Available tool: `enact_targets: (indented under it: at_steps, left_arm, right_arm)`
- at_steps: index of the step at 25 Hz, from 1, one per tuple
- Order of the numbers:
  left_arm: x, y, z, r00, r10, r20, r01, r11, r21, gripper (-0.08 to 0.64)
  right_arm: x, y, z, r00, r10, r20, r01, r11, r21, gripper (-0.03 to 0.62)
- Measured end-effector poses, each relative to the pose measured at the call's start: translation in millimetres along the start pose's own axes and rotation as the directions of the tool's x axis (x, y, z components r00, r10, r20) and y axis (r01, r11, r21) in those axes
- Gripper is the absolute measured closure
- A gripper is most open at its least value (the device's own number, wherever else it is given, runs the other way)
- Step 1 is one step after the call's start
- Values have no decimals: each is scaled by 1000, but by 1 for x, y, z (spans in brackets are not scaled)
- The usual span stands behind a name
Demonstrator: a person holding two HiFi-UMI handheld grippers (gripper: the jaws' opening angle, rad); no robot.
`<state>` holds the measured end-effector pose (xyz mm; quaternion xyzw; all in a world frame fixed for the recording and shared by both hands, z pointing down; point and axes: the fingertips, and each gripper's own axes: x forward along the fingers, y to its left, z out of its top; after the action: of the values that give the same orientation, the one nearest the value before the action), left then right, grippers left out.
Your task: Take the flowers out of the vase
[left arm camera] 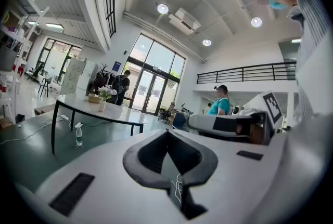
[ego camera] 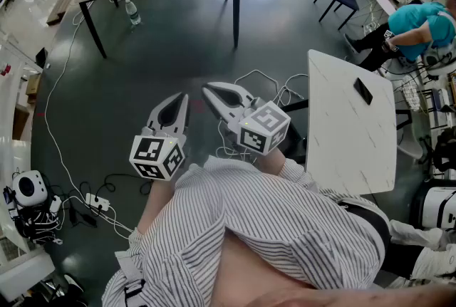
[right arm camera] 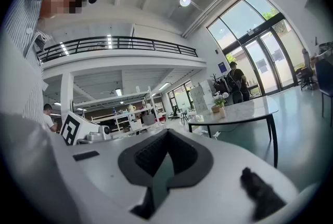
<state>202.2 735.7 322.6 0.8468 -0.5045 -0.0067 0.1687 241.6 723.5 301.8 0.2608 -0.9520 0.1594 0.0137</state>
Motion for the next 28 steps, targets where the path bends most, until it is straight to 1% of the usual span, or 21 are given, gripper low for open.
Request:
enact_targets:
  at_steps: [3,7,12,15,18,22,24,28]
  left_arm:
    - [2,0,3,1000,-4,0,4,999,36,549]
    - [8,3,3,1000,2,0,-2,1000,9,549]
    - [15,5,-1,1000,8,-11,-8,1000,-5,549]
    - [23,3,0,1000,1,-17,-1,1000,1,549]
    - [37,0,8,1000,-16,-3,16,1000,19,549]
    - [52,-1,11,1000,-19,19,18,1000,20,549]
    - [58,0,6,1000,-7,18,7,1000,10,549]
    - [68,-3,-10,1000,10,-12,-11,999,-31,549]
  right_arm:
    - [0,-6,-1,1000,-21,0,21,1000,12,578]
    - [-1,-11,-2,1000,-31,1,31,999,8,578]
    - [-3,-18,-3,999,-37,4,37,999,10,578]
    - [-2,-21,-1,1000,-26,15,26,1000,11,578]
    - [-1,-31,5,998,-32,45,30,999,31,577]
    - [0,-42,7,998,-44,39,43,999,17,577]
    - [0,-53,2,998,-50,35,49,998,34,577]
    - [-8,-75,-11,998,-57,0,57,994,88,577]
